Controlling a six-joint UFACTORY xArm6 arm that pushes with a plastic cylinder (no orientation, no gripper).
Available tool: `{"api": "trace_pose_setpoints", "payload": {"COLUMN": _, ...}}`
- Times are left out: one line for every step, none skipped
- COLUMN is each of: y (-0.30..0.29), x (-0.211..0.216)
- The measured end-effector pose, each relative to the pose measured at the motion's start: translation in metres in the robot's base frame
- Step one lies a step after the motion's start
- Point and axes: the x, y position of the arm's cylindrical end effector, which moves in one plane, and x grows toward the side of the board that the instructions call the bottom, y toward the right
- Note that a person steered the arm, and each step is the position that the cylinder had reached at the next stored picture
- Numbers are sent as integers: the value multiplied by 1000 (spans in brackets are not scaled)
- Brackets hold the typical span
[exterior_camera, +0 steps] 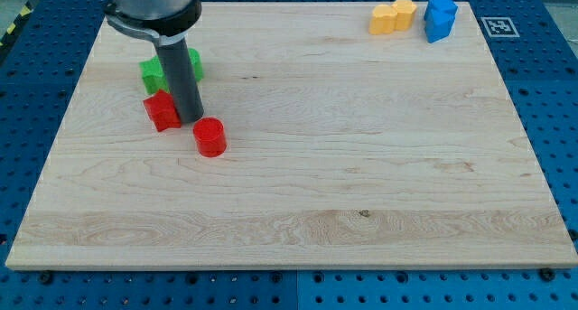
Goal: Nudge green circle up a bit
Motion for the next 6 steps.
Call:
{"api": "trace_pose_setpoints", "payload": {"y": -5, "x": 0}}
{"api": "trace_pose_setpoints", "payload": {"y": -3, "x": -22}}
{"api": "trace_pose_setpoints", "payload": {"y": 4, "x": -56}}
{"api": "trace_pose_setpoints", "payload": {"y": 4, "x": -82}}
{"api": "trace_pose_setpoints", "payload": {"y": 4, "x": -87}}
{"api": "trace_pose_setpoints", "payload": {"y": 25, "x": -84}}
